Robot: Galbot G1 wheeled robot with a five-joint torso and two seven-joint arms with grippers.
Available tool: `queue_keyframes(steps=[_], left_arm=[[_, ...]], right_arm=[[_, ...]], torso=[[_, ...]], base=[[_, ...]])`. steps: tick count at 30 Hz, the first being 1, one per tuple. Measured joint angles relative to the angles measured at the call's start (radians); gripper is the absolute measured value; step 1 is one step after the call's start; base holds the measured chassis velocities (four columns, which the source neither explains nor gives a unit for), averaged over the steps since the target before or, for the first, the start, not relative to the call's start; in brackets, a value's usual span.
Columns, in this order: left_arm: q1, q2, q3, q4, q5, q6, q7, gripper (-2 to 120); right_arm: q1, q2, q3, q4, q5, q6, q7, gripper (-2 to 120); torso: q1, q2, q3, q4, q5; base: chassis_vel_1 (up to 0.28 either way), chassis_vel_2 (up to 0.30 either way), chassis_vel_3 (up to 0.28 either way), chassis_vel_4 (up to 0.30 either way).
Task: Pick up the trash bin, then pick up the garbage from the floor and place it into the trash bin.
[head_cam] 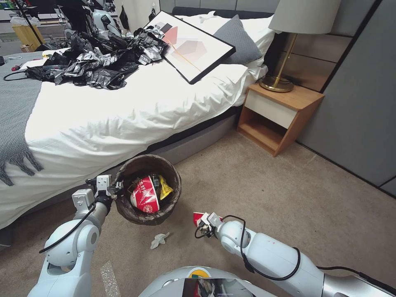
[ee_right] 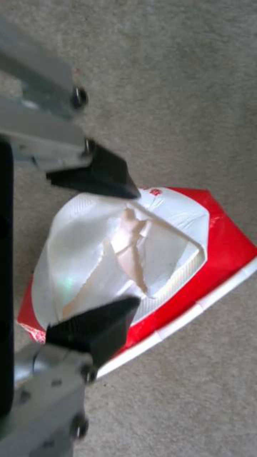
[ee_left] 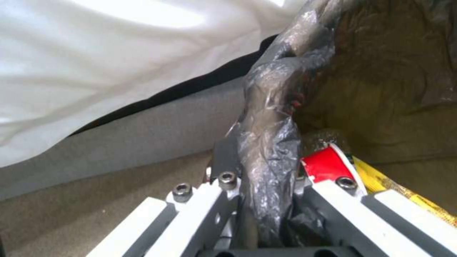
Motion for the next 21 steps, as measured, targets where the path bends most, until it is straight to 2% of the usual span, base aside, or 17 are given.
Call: queue_keyframes(steps=[2, 3, 6, 7, 9, 11, 12, 21], left_arm=[[0.000, 0.000, -0.001, 0.000, 0.000, -0.001, 0.001, 0], [0.000, 0.000, -0.001, 0.000, 0.000, -0.001, 0.001, 0], [0.000, 0.000, -0.001, 0.000, 0.000, -0.002, 0.001, 0], [0.000, 0.000, -0.001, 0.000, 0.000, -0.002, 0.001, 0], [0.001, 0.000, -0.002, 0.000, 0.000, -0.003, 0.002, 0], [0.002, 0.000, -0.002, 0.000, 0.000, -0.004, 0.002, 0], [0.002, 0.000, -0.002, 0.000, 0.000, -0.004, 0.002, 0], [0.003, 0.000, -0.004, 0.000, 0.000, -0.004, 0.002, 0]], right_arm=[[0.001, 0.002, 0.004, -0.012, -0.002, 0.006, -0.009, 34], [0.001, 0.002, 0.004, -0.012, -0.002, 0.006, -0.009, 34], [0.000, 0.004, 0.012, -0.030, -0.016, 0.012, -0.017, 20], [0.000, 0.004, 0.012, -0.030, -0.016, 0.012, -0.017, 20], [-0.001, 0.004, 0.014, -0.038, -0.021, 0.016, -0.022, 8], [-0.001, 0.006, 0.016, -0.042, -0.024, 0.017, -0.023, 6], [-0.002, 0.007, 0.018, -0.046, -0.025, 0.019, -0.026, 0], [-0.002, 0.013, 0.022, -0.054, -0.028, 0.022, -0.028, 0]], torso=[[0.000, 0.000, 0.000, 0.0003, 0.0002], [0.000, 0.000, 0.000, 0.0003, 0.0002], [0.000, 0.000, 0.000, -0.0001, 0.0000], [0.000, 0.000, 0.000, -0.0001, 0.0000], [0.000, 0.000, 0.000, 0.0000, -0.0001], [0.000, 0.000, 0.000, 0.0000, 0.0000], [0.000, 0.000, 0.000, 0.0000, 0.0000], [0.000, 0.000, 0.000, 0.0000, 0.0000]], base=[[0.000, 0.000, 0.000, 0.000], [0.000, 0.000, 0.000, 0.000], [0.000, 0.000, 0.000, 0.000], [0.000, 0.000, 0.000, 0.000], [0.000, 0.000, 0.000, 0.000], [0.000, 0.000, 0.000, 0.000], [0.000, 0.000, 0.000, 0.000], [0.000, 0.000, 0.000, 0.000]])
